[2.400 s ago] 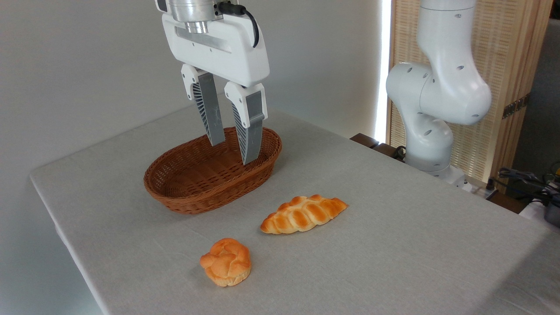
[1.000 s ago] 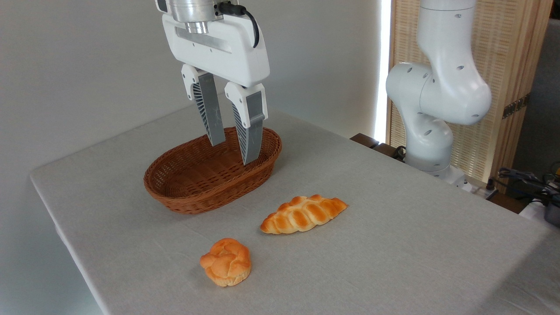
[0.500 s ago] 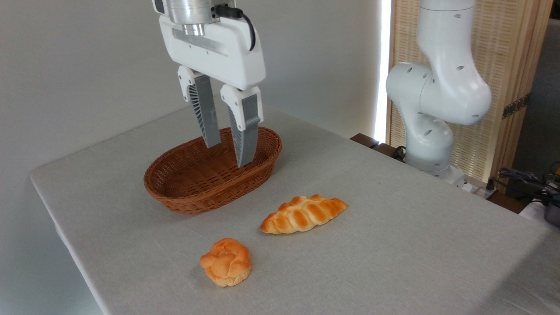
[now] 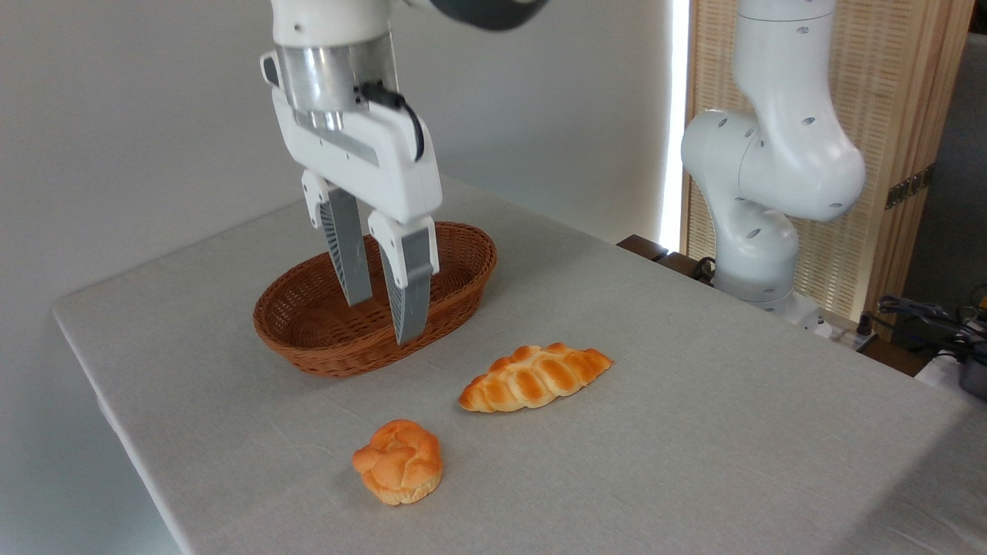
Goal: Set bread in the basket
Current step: 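Move the open gripper down over the round golden bun, then close the gripper fingers around the round bun and lift it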
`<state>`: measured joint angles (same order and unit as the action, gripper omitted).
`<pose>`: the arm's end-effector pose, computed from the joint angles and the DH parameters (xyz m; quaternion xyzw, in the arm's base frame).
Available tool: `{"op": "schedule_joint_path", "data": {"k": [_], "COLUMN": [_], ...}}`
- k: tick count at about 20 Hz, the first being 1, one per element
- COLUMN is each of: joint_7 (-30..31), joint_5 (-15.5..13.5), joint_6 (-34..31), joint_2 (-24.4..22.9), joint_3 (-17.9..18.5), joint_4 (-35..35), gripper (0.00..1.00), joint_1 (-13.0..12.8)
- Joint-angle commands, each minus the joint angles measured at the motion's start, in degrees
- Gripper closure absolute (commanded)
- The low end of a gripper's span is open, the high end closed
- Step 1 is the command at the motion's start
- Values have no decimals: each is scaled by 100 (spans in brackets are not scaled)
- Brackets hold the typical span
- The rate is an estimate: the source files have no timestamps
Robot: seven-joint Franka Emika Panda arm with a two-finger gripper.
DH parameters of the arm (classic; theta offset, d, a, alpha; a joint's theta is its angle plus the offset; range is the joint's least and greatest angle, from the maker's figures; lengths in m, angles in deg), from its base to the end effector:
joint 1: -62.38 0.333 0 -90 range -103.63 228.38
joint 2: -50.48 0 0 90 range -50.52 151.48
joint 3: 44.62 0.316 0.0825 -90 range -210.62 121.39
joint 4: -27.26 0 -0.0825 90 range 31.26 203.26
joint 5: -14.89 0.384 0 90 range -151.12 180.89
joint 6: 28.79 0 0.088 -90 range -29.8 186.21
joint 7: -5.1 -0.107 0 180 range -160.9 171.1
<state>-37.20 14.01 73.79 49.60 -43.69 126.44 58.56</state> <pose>0.5645 -0.0297 0.5763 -0.9231 0.3826 -0.0377 0.0054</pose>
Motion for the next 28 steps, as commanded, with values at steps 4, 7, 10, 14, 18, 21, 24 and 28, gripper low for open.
{"op": "schedule_joint_path", "data": {"k": [4,7,10,14,18,21,24,28], "joint_7": [-173,-243,-243,-278,-340,-384,-393,-384], "joint_5": [-9,9,9,17,17,26,323,545], "joint_6": [964,1334,1895,2274,2442,2451,2460,2460], "joint_2": [-87,-61,79,167,246,282,299,317], "joint_3": [57,65,65,83,92,92,92,92], "joint_4": [759,1014,1252,1445,1551,1577,1656,1736], "gripper": [0,0,0,0,0,0,0,0], "joint_1": [-75,-75,-75,-75,-75,-75,-75,-75]}}
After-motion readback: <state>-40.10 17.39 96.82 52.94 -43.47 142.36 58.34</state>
